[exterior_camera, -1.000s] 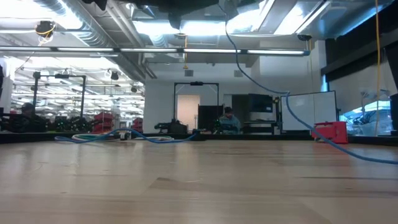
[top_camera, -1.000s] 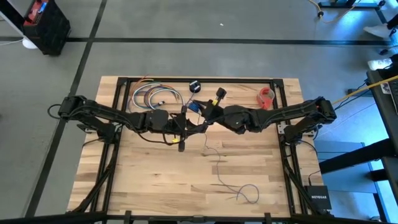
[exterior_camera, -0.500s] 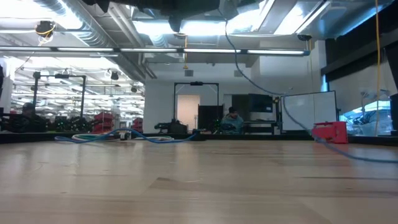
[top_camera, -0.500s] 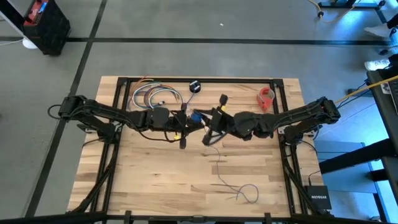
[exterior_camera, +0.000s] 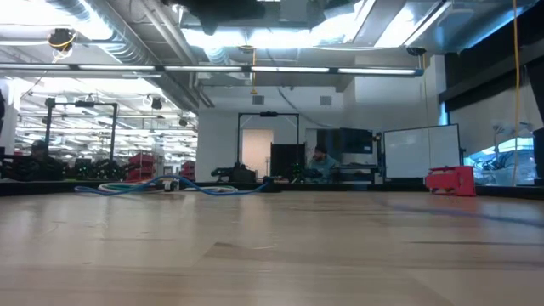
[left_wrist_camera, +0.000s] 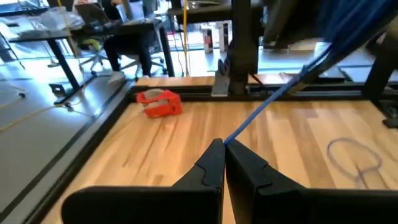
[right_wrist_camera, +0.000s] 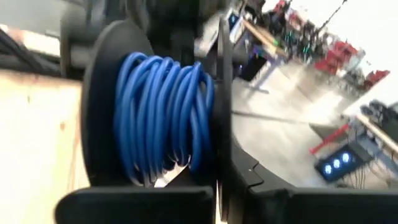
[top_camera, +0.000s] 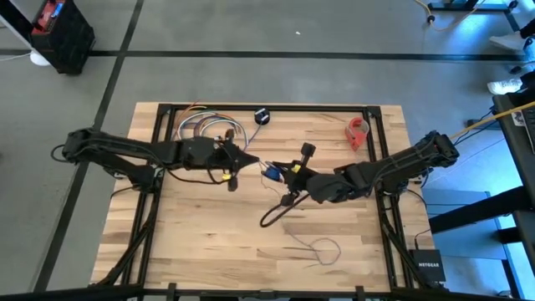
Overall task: Coil cords
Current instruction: Coil the blue wire onto the black spool
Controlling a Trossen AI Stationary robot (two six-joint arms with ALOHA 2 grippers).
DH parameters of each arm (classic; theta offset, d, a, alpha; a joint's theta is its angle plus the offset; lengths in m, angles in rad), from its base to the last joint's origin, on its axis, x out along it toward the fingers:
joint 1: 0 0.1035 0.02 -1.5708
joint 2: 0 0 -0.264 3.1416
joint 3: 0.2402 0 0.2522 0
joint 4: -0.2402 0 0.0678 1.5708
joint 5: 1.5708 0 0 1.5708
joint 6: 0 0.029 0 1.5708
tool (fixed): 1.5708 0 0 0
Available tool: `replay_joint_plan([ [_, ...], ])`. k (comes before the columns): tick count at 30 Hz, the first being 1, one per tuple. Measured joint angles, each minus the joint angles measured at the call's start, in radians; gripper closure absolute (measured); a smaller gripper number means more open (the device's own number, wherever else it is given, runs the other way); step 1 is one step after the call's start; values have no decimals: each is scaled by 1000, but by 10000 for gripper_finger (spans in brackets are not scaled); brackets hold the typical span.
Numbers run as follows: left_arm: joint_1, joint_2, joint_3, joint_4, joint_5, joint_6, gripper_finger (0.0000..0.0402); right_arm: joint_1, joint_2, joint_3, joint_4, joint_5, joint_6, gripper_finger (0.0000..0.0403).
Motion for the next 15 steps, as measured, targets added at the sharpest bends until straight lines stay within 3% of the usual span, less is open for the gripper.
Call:
replay_joint_plan([
  [6,0,-97,-2,-40,0,-20,401,-50,47,2,-148,-2,125,398],
  [15,1,-99,-3,-55,-9,-69,401,-152,119,3,-153,12,133,398],
])
